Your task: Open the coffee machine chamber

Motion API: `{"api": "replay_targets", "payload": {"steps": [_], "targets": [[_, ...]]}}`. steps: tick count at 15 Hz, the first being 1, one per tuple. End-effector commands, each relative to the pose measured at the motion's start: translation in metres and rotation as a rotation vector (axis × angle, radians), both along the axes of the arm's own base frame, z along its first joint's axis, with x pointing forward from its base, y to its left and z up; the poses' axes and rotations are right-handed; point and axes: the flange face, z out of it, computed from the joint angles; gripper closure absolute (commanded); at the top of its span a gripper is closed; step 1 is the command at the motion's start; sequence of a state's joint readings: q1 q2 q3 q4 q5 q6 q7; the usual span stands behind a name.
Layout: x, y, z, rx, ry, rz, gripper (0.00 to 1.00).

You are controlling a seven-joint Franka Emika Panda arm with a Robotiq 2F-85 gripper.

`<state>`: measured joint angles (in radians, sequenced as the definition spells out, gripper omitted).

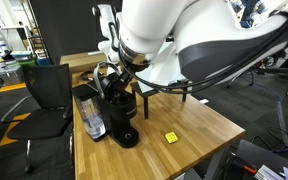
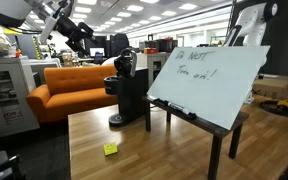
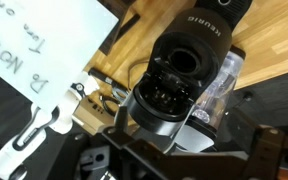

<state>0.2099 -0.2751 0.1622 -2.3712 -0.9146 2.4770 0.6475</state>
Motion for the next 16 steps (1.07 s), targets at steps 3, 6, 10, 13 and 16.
{"api": "replay_targets", "payload": {"steps": [3,6,10,13,16], "targets": [[0.011,-0.018,0.026,0.053,0.123,-0.279,0.0],[0.019,-0.038,0.041,0.091,0.162,-0.396,0.0],[0.031,-0.07,0.055,0.14,0.199,-0.508,0.0],[0.029,-0.08,0.055,0.147,0.179,-0.524,0.0],[0.033,-0.086,0.054,0.157,0.194,-0.54,0.0]]}}
